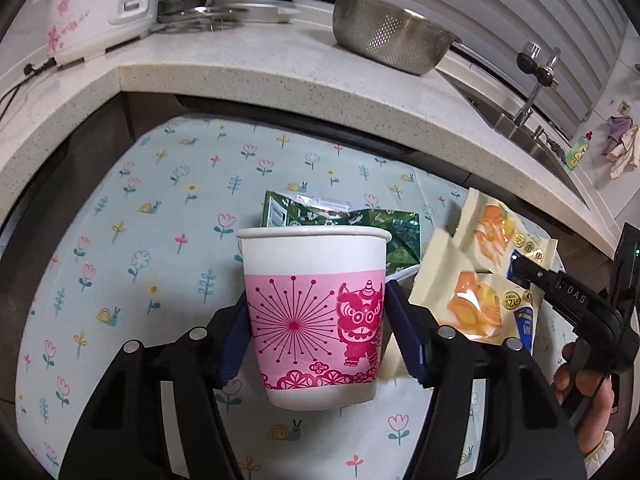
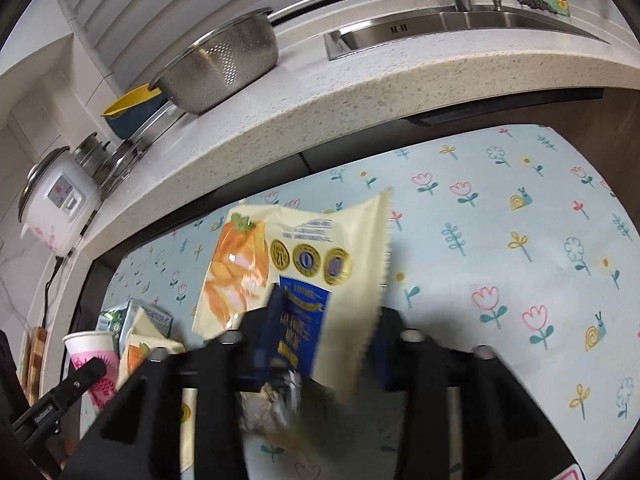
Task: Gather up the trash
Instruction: 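Grasp the pink paper cup with the left gripper while the right gripper grasps the cream snack packet, then carry the pink cup and cream snack packet to the bin and open both grippers, then move both grippers back over the table toward the green carton and yellow packet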
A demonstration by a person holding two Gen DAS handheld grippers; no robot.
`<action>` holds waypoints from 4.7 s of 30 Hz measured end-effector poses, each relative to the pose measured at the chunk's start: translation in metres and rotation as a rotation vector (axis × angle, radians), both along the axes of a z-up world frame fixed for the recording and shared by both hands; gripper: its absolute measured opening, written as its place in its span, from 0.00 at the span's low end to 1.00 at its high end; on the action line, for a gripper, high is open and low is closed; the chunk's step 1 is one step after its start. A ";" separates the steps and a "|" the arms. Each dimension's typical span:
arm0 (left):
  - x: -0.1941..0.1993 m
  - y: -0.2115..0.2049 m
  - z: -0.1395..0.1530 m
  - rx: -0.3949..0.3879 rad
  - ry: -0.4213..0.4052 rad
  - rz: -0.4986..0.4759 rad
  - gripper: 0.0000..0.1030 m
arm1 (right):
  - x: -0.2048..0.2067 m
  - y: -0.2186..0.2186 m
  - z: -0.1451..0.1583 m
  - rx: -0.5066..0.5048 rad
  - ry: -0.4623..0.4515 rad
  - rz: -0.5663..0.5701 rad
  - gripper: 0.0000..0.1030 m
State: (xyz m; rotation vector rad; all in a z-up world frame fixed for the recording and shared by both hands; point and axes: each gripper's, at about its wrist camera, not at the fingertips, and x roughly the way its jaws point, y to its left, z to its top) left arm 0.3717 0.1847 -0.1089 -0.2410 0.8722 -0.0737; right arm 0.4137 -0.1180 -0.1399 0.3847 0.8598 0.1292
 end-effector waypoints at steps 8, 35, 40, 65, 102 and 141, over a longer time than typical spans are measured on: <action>-0.021 -0.011 0.035 0.000 -0.060 -0.011 0.58 | -0.042 -0.004 0.035 -0.022 -0.069 -0.001 0.08; -0.179 -0.180 0.114 -0.006 -0.157 -0.289 0.58 | -0.290 -0.131 0.116 0.040 -0.212 -0.194 0.08; -0.201 -0.216 0.113 -0.001 -0.153 -0.338 0.58 | -0.321 -0.156 0.113 0.045 -0.212 -0.227 0.08; -0.256 -0.387 0.108 0.047 -0.147 -0.619 0.59 | -0.426 -0.303 0.104 0.093 -0.251 -0.497 0.08; -0.202 -0.376 0.087 0.073 -0.150 -0.477 0.83 | -0.341 -0.311 0.084 0.088 -0.217 -0.467 0.41; -0.190 -0.204 0.103 0.062 -0.183 -0.209 0.85 | -0.308 -0.145 0.119 0.007 -0.226 -0.223 0.78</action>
